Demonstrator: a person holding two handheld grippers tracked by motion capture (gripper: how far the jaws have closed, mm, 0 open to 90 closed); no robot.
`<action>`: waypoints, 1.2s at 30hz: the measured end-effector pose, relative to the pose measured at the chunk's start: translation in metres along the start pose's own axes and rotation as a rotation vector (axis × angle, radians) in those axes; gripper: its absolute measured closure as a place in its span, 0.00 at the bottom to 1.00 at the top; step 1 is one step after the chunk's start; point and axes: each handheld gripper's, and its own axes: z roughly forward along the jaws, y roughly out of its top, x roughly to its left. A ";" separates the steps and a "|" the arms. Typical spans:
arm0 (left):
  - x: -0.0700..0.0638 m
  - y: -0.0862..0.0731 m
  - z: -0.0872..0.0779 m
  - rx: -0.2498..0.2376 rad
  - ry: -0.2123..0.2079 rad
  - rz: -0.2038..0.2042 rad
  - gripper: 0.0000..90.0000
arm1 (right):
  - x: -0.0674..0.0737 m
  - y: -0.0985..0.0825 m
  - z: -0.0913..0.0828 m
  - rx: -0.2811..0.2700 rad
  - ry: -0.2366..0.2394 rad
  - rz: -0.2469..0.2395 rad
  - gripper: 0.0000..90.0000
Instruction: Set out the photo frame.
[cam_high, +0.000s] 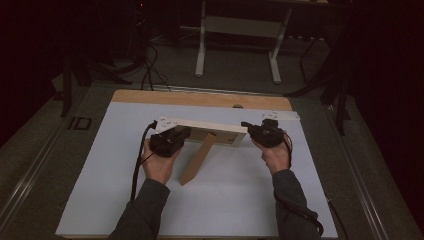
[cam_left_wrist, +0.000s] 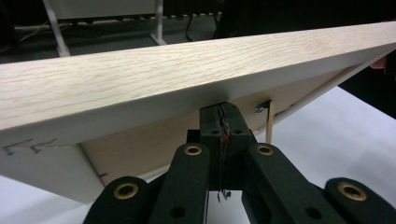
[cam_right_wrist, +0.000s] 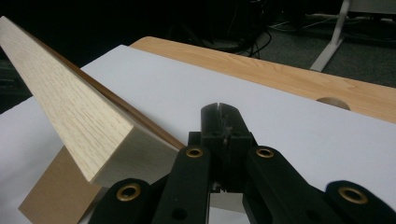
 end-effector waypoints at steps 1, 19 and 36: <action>0.000 0.000 0.001 0.001 -0.001 -0.001 1.00 | 0.000 0.000 0.000 -0.001 0.003 -0.001 0.99; -0.011 0.006 0.014 0.029 -0.035 0.015 1.00 | 0.004 -0.001 -0.001 0.009 0.039 -0.027 1.00; -0.021 0.007 0.021 0.037 -0.054 0.033 1.00 | 0.011 -0.001 -0.004 0.006 0.065 -0.056 1.00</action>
